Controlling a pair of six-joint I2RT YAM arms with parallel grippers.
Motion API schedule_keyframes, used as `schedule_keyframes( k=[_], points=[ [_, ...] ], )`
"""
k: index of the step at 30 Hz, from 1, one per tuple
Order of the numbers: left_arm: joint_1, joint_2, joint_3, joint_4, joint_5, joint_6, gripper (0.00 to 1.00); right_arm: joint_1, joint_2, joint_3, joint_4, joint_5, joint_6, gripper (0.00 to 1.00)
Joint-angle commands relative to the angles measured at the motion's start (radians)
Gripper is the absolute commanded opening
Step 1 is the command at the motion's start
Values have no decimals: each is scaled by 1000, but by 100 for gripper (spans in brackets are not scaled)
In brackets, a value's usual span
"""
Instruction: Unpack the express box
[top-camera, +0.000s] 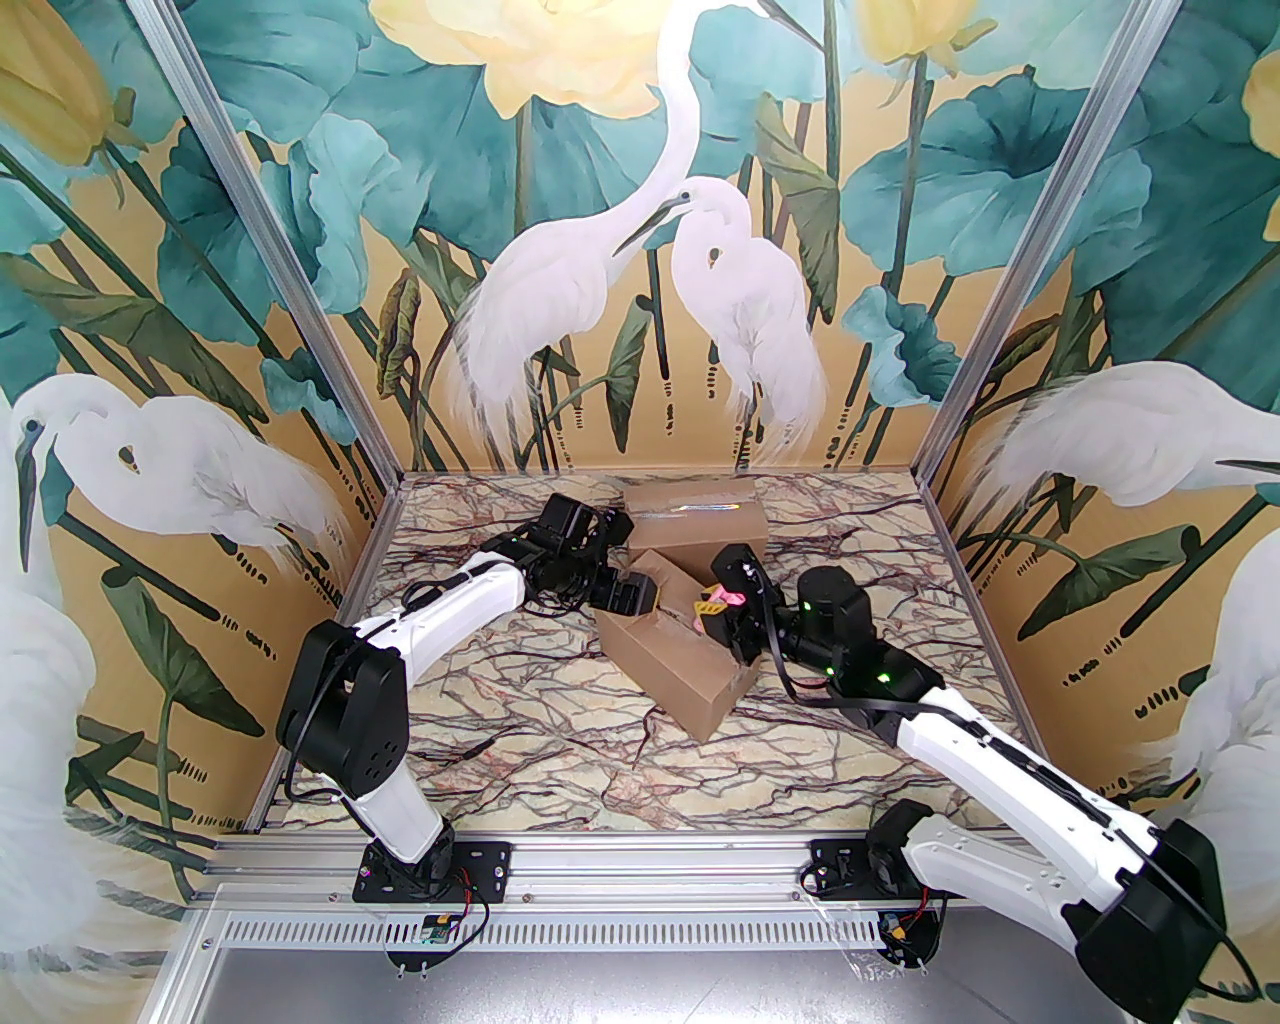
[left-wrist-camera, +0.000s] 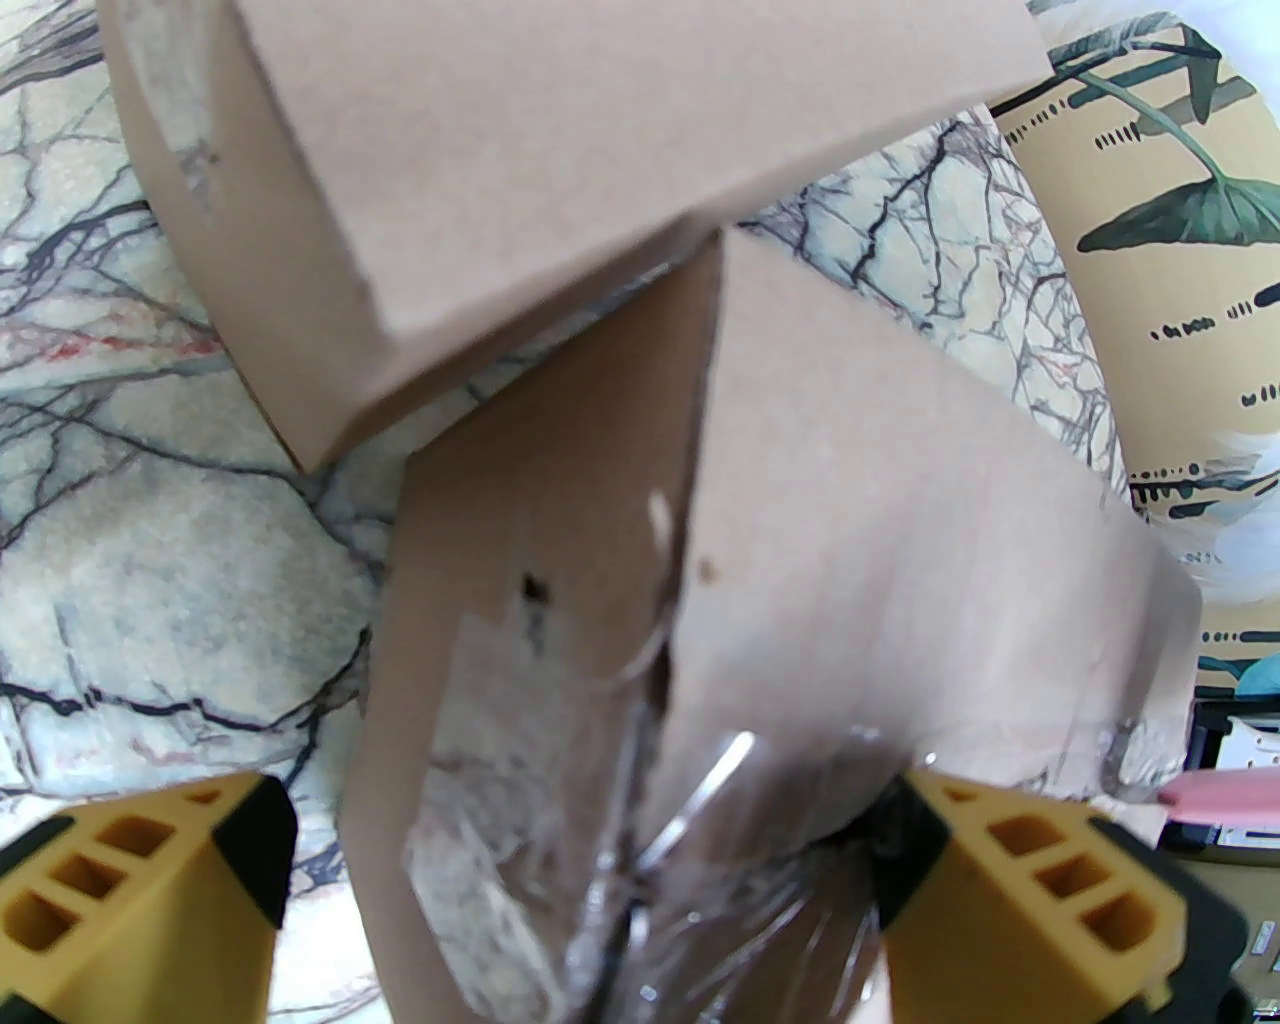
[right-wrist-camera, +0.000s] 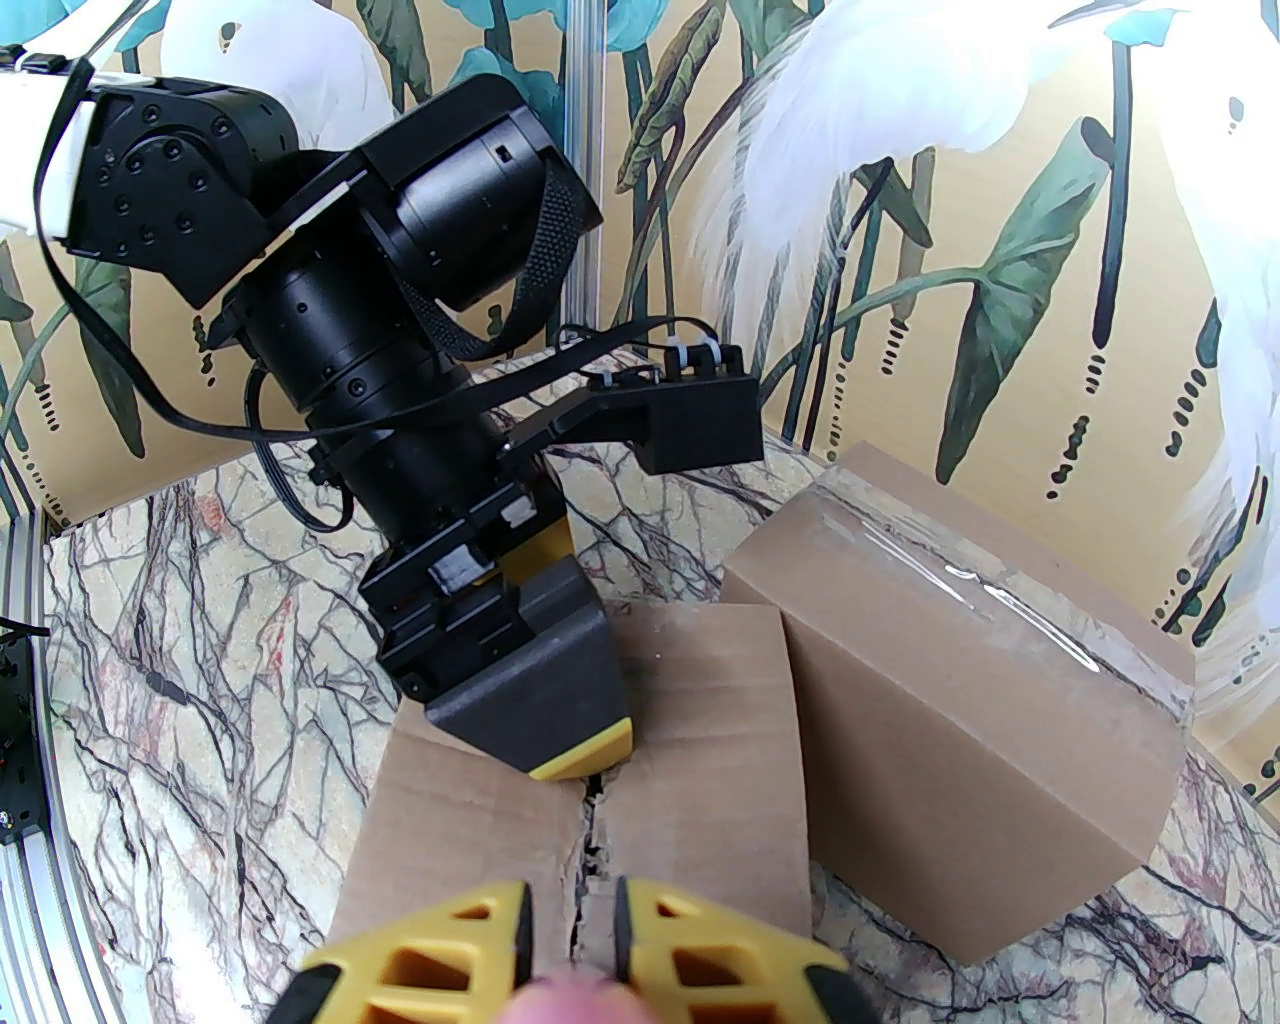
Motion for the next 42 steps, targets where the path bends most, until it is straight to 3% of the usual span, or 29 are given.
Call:
schedule_keyframes(
  k=[1,42],
  points=[
    [71,66,-25,-102,-208,31,99,0,-49,-25,-169,26,11,0],
    [97,81,-15,-118,-249,21,99,0,-282,-57,-389,80,99,0]
  ],
)
